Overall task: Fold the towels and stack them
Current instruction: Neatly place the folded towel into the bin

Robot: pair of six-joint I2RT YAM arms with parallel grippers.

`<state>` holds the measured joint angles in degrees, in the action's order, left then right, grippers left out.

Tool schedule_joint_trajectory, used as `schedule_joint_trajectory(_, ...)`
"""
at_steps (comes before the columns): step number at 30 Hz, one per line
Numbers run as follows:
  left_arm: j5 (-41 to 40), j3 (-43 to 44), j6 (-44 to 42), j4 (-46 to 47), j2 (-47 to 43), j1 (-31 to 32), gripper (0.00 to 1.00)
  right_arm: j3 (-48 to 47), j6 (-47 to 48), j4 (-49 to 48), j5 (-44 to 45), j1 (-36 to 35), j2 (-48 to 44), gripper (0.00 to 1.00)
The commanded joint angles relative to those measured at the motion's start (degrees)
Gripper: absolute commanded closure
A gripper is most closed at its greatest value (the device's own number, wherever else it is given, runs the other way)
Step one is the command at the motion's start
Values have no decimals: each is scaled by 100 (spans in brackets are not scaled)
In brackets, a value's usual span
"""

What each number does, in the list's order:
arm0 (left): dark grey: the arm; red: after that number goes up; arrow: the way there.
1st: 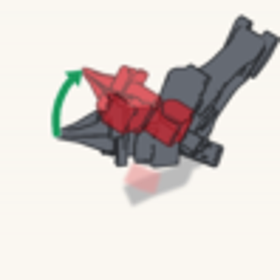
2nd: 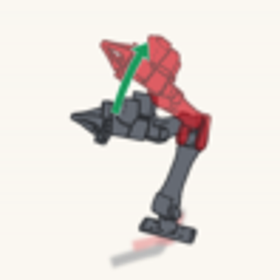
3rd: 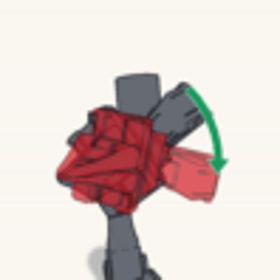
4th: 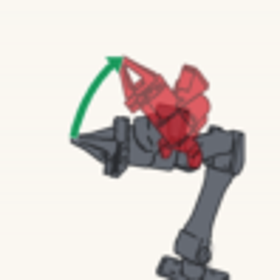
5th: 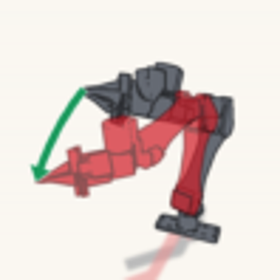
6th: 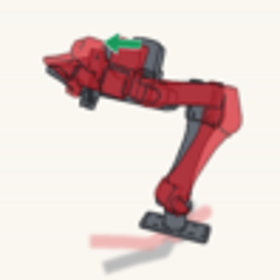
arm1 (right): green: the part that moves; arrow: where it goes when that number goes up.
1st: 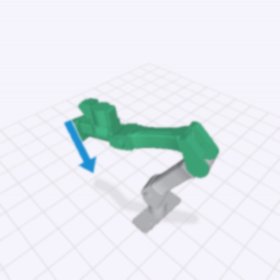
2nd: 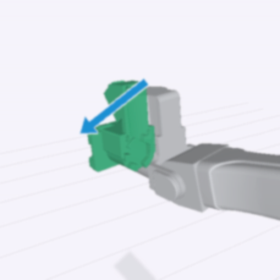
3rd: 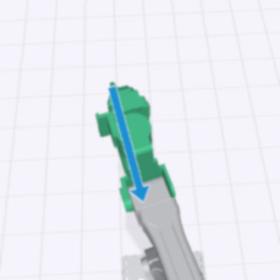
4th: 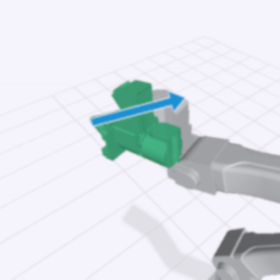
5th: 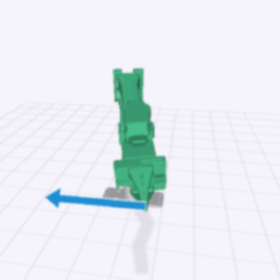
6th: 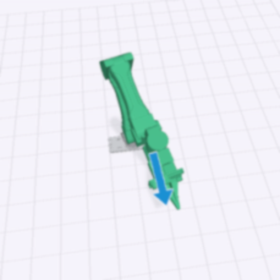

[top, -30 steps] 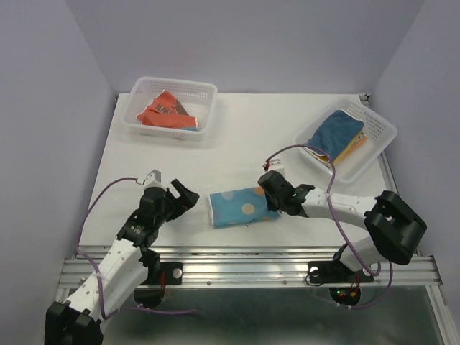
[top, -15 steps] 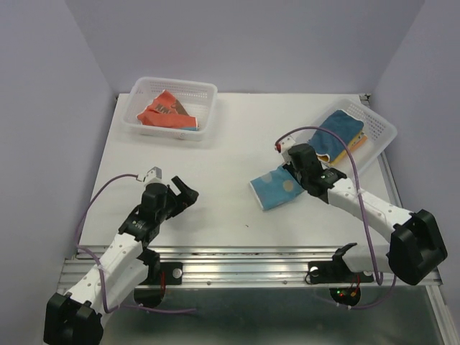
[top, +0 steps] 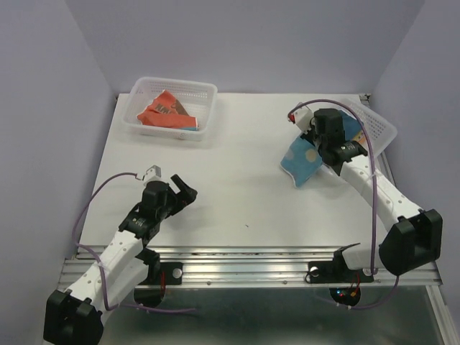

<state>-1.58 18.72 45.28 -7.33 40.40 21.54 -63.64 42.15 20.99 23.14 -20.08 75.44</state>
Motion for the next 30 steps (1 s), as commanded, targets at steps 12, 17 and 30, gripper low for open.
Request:
schedule_joint_trajectory(12, -791, 501, 166, -374, -217, 17, 1, -1538, 1400, 274, -257, 1067, 753, 99)
schedule_joint_trajectory(17, -931, 554, 218, -462, -138, 17, 1, -1520, 1638, 2, -380, 1365, 867, 99)
schedule_joint_trajectory(30, -1230, 598, 350, -655, -59, 17, 1, -1424, 1779, -2097, -415, 1946, 1763, 99)
